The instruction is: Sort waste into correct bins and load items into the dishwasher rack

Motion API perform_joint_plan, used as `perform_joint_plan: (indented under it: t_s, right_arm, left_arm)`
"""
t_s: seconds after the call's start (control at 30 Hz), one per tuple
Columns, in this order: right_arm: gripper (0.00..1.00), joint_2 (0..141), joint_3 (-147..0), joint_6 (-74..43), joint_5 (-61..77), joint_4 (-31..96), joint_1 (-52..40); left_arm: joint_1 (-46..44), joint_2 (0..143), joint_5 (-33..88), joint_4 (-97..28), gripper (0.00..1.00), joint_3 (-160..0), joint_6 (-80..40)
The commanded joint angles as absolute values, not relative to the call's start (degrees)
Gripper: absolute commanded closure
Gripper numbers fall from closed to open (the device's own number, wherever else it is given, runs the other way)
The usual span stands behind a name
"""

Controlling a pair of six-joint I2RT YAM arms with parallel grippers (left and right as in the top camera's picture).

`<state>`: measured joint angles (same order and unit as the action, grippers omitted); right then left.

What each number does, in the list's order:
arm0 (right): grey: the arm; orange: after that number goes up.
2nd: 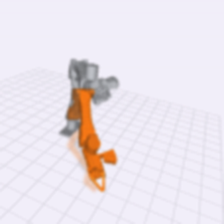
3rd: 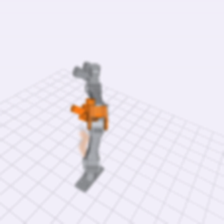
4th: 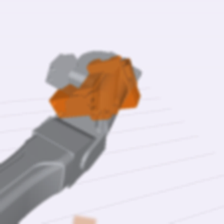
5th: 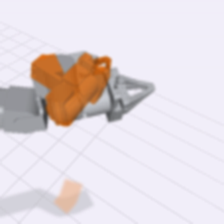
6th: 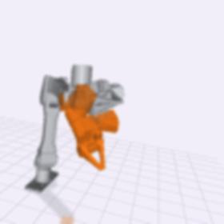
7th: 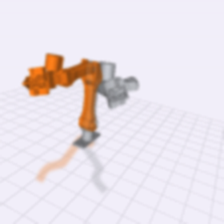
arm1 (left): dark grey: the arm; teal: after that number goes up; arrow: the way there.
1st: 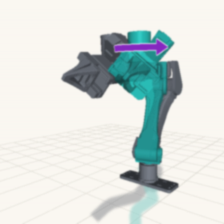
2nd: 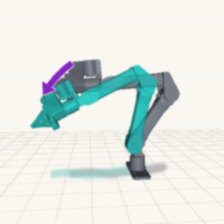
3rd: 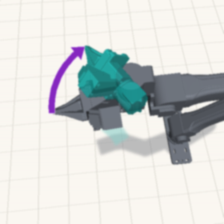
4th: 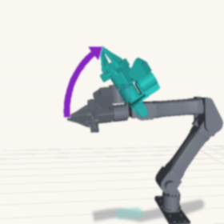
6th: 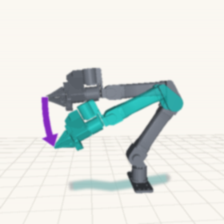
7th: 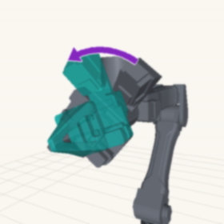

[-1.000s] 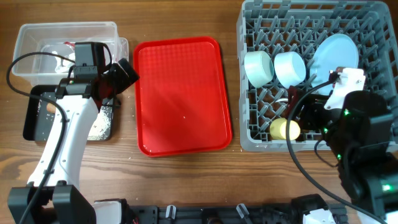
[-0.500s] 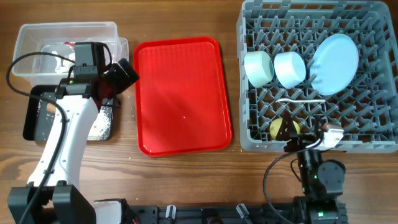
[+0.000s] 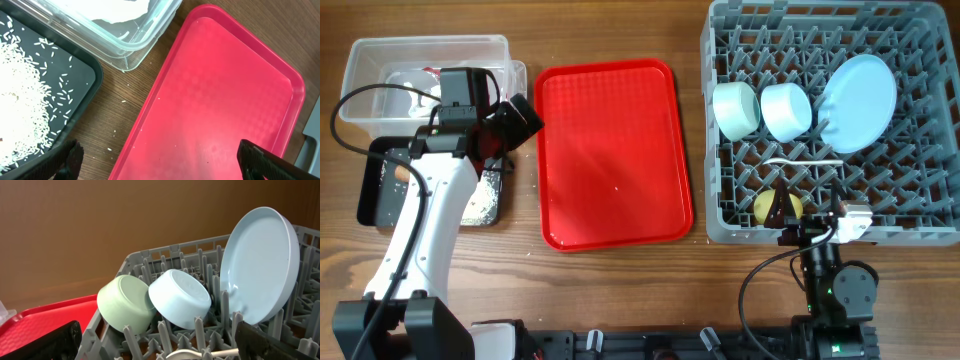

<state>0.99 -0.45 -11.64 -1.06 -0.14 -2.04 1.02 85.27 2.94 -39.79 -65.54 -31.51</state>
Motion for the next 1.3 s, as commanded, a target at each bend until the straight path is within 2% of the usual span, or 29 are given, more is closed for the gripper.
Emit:
perform_joint_plan:
  t_s: [0.0, 0.17, 0.23, 0.33, 0.47, 0.63, 0.87, 1.27]
  right_arm:
    - [0.00, 0.3, -0.3, -10.7, 0.1, -0.4, -1.9]
    - [0.00, 0.3, -0.3, -10.7, 0.1, -0.4, -1.9]
    - [0.00, 0.3, -0.3, -10.7, 0.1, -0.4, -1.9]
    - [0.00, 0.3, -0.3, -10.7, 0.1, -0.4, -1.9]
    - [0.00, 0.3, -0.3, -10.7, 0.1, -0.4, -1.9]
    - [0.00, 0.3, -0.3, -10.7, 0.1, -0.4, -1.9]
    - [0.00, 0.3, -0.3, -10.7, 0.1, -0.4, -1.9]
    - [0.00, 0.3, -0.3, -10.7, 0.1, -0.4, -1.9]
  left_arm:
    - [0.8, 84.5, 3.2, -39.7, 0.00, -66.3, -30.2]
    - [0.5, 83.7, 3.2, -39.6, 0.00, -64.7, -30.2]
    - [-0.7, 77.7, 2.3, -39.0, 0.00, -57.2, -30.2]
    - [-1.1, 63.1, -0.8, -34.1, 0.00, -41.4, -30.2]
    - [-1.1, 31.1, 2.1, -11.0, 0.00, -16.2, -22.5]
    - [0.0, 9.6, 1.9, -11.2, 0.00, -6.6, -21.2]
    - [0.3, 2.6, 5.1, -3.2, 0.00, -0.5, -11.9]
    - [0.3, 0.2, 5.1, -4.0, 0.00, -0.3, -12.4]
